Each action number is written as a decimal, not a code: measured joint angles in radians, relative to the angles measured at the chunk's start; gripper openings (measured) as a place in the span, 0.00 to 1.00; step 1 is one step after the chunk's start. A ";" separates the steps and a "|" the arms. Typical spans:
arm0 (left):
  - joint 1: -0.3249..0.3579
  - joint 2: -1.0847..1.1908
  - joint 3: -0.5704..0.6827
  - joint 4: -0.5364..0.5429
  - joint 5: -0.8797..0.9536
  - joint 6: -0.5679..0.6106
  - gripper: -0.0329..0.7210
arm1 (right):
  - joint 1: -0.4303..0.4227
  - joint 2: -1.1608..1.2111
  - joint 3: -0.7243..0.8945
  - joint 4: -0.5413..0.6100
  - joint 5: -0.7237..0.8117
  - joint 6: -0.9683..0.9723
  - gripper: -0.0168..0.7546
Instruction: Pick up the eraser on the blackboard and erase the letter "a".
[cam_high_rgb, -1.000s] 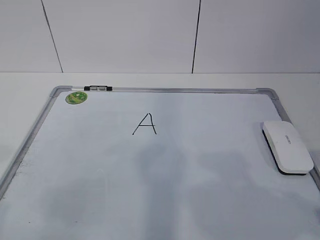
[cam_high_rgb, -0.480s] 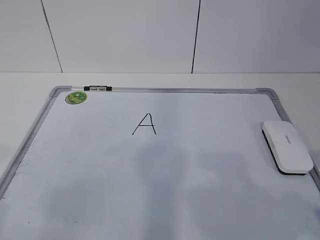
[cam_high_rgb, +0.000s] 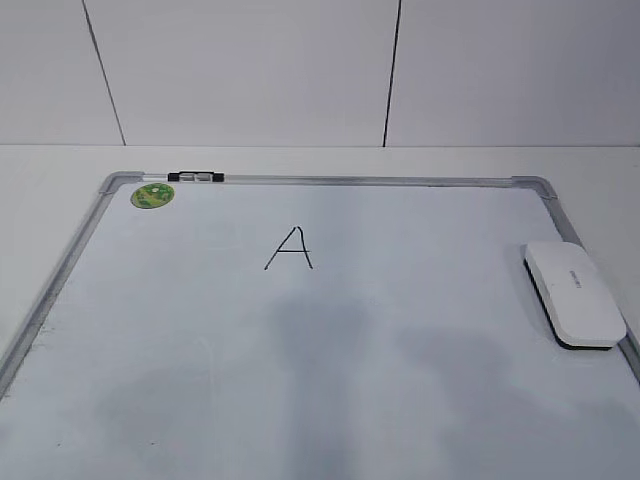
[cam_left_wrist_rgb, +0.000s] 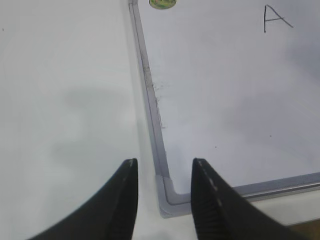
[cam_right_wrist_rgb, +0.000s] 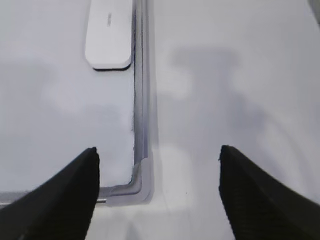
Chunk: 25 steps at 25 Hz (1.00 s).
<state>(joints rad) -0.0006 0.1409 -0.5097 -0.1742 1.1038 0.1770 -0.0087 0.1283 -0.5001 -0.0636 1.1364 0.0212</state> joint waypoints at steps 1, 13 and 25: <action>0.000 -0.021 0.000 0.000 0.000 0.000 0.40 | -0.005 -0.032 0.000 0.000 0.002 0.000 0.79; 0.000 -0.131 0.000 -0.002 0.004 0.000 0.37 | -0.009 -0.145 0.000 -0.002 0.004 0.000 0.79; 0.000 -0.131 0.000 -0.002 0.004 0.000 0.36 | -0.010 -0.145 0.000 -0.003 0.006 0.000 0.79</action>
<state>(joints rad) -0.0006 0.0103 -0.5097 -0.1762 1.1075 0.1770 -0.0188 -0.0170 -0.5001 -0.0667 1.1422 0.0212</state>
